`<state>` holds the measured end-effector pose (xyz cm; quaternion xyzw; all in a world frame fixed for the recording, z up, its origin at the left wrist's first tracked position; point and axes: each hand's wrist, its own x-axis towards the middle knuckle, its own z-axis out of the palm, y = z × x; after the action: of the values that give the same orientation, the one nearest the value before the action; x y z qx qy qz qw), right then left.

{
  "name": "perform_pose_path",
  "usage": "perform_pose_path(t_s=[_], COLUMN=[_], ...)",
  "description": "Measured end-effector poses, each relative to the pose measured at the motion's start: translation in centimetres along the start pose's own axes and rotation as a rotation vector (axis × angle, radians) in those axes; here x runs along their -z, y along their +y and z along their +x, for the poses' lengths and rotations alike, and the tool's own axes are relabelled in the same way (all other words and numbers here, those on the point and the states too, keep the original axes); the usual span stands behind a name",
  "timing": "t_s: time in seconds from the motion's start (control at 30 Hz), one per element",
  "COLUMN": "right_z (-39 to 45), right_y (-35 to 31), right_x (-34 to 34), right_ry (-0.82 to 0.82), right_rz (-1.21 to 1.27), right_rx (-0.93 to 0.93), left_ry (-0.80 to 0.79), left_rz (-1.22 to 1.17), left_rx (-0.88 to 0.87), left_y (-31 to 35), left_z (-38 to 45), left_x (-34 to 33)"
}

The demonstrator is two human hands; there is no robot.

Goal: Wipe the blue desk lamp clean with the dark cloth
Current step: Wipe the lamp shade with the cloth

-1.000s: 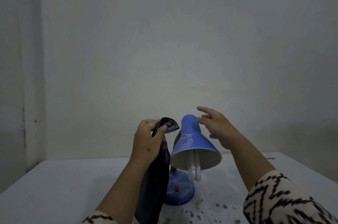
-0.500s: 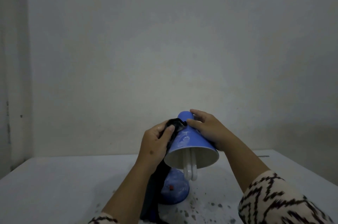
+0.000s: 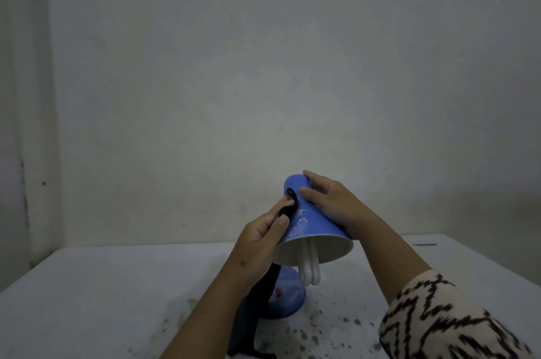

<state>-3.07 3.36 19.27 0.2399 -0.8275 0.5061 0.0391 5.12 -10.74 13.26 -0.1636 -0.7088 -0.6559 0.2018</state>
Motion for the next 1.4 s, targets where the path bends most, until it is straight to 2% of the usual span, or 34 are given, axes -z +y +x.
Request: perform_pose_path(t_s=[0.27, 0.53, 0.63, 0.83, 0.97, 1.13, 1.4], right_z=[-0.2, 0.1, 0.1, 0.0, -0.1, -0.3, -0.5], right_y=[0.1, 0.0, -0.2, -0.4, -0.6, -0.6, -1.0], right_x=[0.2, 0.1, 0.0, -0.2, -0.3, -0.3, -1.1], right_ry=[0.007, 0.022, 0.034, 0.044, 0.048, 0.046, 0.076], right_rz=[0.039, 0.024, 0.011, -0.006, -0.016, -0.007, -0.004], right_rx=[-0.045, -0.054, -0.049, -0.048, -0.046, -0.051, -0.053], left_ry=[0.044, -0.026, -0.015, 0.047, 0.089, 0.060, 0.089], left_rz=[-0.042, 0.157, 0.127, 0.019, 0.107, 0.261, 0.262], left_rx=[0.199, -0.025, -0.009, 0.142, 0.062, -0.072, 0.073], left_y=[-0.2, 0.1, 0.0, 0.1, 0.6, 0.7, 1.7], left_z=[0.9, -1.6, -1.2, -1.0, -1.9, -2.6, -1.2], left_x=[-0.2, -0.2, -0.1, -0.1, -0.7, -1.7, -0.7])
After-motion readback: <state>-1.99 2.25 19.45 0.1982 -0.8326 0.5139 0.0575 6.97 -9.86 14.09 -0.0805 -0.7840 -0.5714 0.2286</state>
